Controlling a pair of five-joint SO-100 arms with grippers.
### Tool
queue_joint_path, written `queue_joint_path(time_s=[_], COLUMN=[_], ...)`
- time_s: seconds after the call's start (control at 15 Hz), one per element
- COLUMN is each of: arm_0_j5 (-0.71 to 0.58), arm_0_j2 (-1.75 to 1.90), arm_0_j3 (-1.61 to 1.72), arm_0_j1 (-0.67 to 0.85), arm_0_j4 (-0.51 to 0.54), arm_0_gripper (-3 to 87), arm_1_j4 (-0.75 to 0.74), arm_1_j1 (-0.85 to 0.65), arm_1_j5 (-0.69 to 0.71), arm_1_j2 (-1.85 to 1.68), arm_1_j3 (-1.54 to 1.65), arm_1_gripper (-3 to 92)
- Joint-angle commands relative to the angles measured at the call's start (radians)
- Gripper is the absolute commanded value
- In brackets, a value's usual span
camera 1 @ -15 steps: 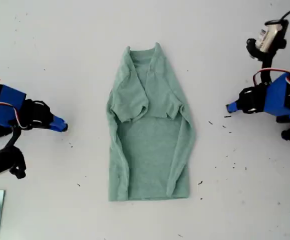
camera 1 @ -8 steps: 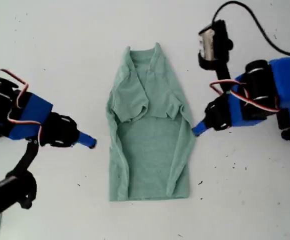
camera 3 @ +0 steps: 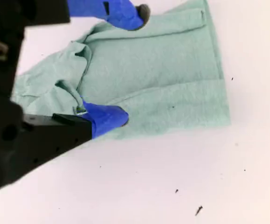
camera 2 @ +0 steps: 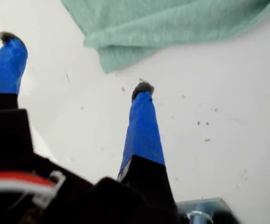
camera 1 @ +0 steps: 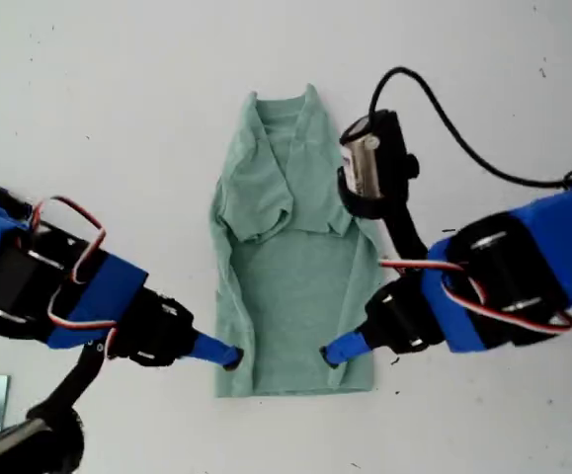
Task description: Fold t shirt
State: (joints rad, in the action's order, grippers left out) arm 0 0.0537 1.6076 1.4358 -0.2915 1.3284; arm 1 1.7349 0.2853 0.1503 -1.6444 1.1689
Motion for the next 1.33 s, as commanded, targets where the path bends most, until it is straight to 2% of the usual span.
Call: queue_joint_path(time_s=[0.0,0.27,0.47,0.6,0.67,0.73,0.87,1.0,1.13,1.27], arm_0_j5=[-0.005,-0.041,-0.046,-0.064,-0.072,-0.080,-0.092,-0.092,-0.121,-0.186], arm_0_j2=[-0.078,-0.390,-0.494,-0.552,-0.574,-0.592,-0.624,-0.621,-0.624,-0.595], arm_0_j3=[-0.058,-0.282,-0.344,-0.353,-0.356,-0.360,-0.377,-0.411,-0.506,-0.548], arm_0_j1=[-0.008,0.014,0.014,0.014,0.015,0.020,0.034,0.040,0.028,0.002], arm_0_j4=[-0.048,-0.034,-0.040,-0.049,-0.055,-0.060,-0.067,-0.069,-0.061,-0.074], arm_0_gripper=[29.0,29.6,27.2,19.5,18.5,17.9,15.6,7.1,-0.1,-0.1], arm_1_j4=[-0.023,-0.060,-0.161,-0.253,-0.276,-0.296,-0.344,-0.331,-0.291,-0.262], arm_1_j1=[0.029,0.025,0.051,0.091,0.103,0.109,0.114,0.117,0.114,0.112], arm_1_j5=[-0.031,-0.057,-0.083,-0.114,-0.153,-0.169,-0.150,-0.153,-0.098,-0.054], arm_1_j2=[0.057,0.229,0.373,0.479,0.508,0.525,0.532,0.512,0.463,0.368], arm_1_j3=[-0.063,-0.058,-0.057,-0.060,-0.064,-0.066,-0.066,-0.074,-0.106,-0.112], arm_1_gripper=[41.0,39.3,35.6,26.4,20.2,21.6,14.7,3.5,2.5,2.5])
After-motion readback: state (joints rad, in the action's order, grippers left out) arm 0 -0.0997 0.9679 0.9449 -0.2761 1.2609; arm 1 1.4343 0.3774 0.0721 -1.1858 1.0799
